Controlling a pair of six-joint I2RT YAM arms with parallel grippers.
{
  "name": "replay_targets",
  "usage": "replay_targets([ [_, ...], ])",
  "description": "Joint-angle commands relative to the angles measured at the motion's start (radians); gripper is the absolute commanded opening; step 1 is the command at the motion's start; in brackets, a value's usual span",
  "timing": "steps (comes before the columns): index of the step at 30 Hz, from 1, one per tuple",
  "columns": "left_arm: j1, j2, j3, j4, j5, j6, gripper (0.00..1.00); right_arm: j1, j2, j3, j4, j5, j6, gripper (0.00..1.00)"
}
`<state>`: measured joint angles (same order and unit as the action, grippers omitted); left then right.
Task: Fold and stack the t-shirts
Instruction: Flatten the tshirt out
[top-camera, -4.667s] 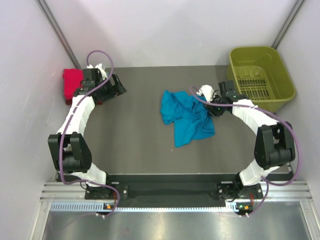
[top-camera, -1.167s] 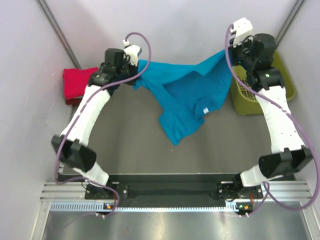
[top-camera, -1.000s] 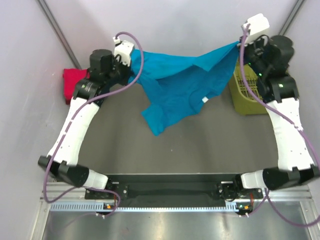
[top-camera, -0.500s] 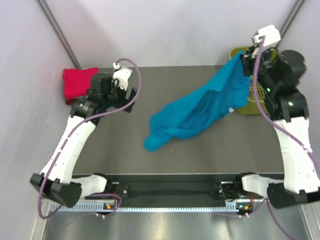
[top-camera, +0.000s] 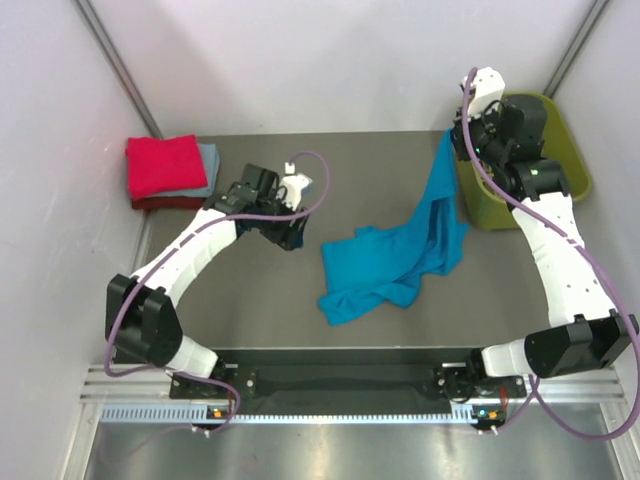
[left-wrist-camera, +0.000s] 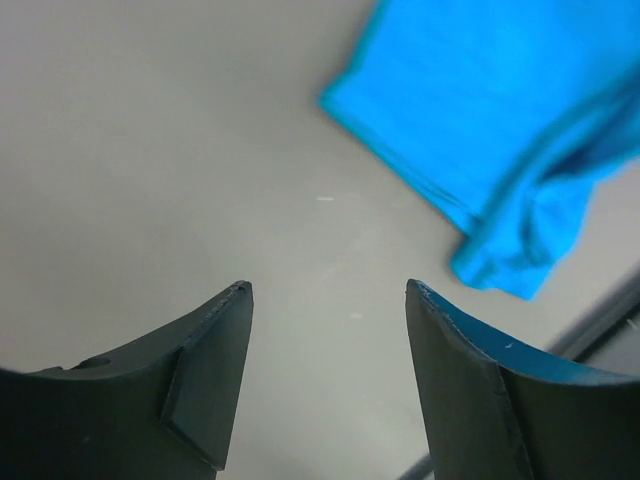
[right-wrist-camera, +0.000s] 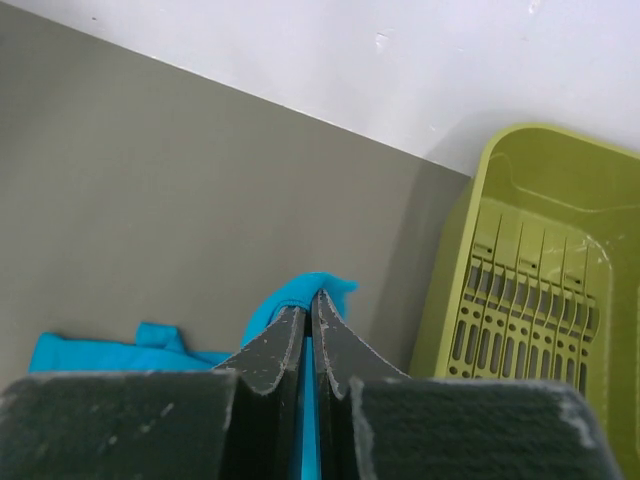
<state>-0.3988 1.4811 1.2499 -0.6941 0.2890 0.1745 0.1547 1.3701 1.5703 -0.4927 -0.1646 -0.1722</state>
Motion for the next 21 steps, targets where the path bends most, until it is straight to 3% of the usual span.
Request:
replay_targets([
  [1, -0.041, -0.007, -0.014, 0.056, 0.12, 0.026, 0.68, -0.006, -0.036, 0.011, 0.062, -0.003, 0.003, 0.0],
  [4, -0.048, 0.06, 0.023, -0.016, 0.186, 0.005, 0.66, -0.006, -0.022, 0.013, 0.063, -0.01, 0.013, 0.0],
  [9, -0.064, 0.165, 0.04, -0.07, 0.283, -0.004, 0.54, -0.004, 0.017, 0.04, 0.068, -0.016, 0.013, 0.0],
  [21, -0.19, 0.415, 0.154, -0.13, 0.243, -0.007, 0.54, 0.009, 0.063, 0.065, 0.066, -0.023, 0.013, 0.0],
])
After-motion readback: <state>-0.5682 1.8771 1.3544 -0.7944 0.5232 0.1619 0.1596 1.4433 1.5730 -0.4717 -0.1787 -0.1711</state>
